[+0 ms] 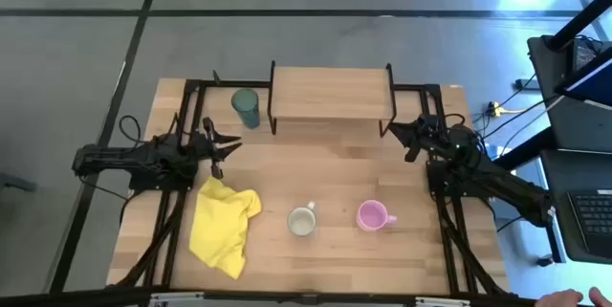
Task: Stack small to large cups/mugs on shelf
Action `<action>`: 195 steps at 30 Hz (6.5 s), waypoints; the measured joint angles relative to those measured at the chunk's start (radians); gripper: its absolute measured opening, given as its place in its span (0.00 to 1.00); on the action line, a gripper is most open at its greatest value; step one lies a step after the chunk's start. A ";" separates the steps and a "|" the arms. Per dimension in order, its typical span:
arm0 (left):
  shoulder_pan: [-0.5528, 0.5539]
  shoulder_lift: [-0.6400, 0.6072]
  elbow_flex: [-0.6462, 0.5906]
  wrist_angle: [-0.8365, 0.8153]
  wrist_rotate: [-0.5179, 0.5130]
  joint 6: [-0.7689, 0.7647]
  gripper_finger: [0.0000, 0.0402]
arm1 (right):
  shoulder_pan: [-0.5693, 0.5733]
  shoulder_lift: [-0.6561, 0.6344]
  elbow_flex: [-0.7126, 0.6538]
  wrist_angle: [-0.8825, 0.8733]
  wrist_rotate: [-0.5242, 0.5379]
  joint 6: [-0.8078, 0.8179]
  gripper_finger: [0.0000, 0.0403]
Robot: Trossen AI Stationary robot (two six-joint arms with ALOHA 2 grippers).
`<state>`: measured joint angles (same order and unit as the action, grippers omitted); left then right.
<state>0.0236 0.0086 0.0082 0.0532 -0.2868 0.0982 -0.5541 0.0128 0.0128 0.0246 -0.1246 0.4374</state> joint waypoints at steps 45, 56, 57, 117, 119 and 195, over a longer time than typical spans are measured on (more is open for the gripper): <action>0.000 0.000 0.000 0.000 0.000 0.000 0.18 | 0.000 0.000 0.000 0.000 0.000 0.000 0.19; 0.000 0.000 0.000 0.000 0.000 0.000 0.18 | 0.000 0.000 0.000 0.000 0.000 0.000 0.19; 0.000 0.000 0.000 0.000 0.000 0.000 0.18 | 0.000 0.000 0.000 0.000 0.000 0.000 0.19; 0.000 0.001 0.028 0.231 0.109 -1.031 0.18 | 0.000 0.000 0.000 0.000 0.000 0.000 0.19; -0.001 0.007 0.138 0.175 0.174 -0.927 0.18 | 0.000 0.000 0.000 0.000 0.000 0.000 0.19; 0.571 1.397 1.356 -1.339 0.364 0.454 0.17 | 0.000 0.000 0.000 0.000 0.000 0.000 0.19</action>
<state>0.5944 1.4054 1.3641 -1.2856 0.0768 0.5518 -0.5541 0.0128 0.0128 0.0246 -0.1246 0.4374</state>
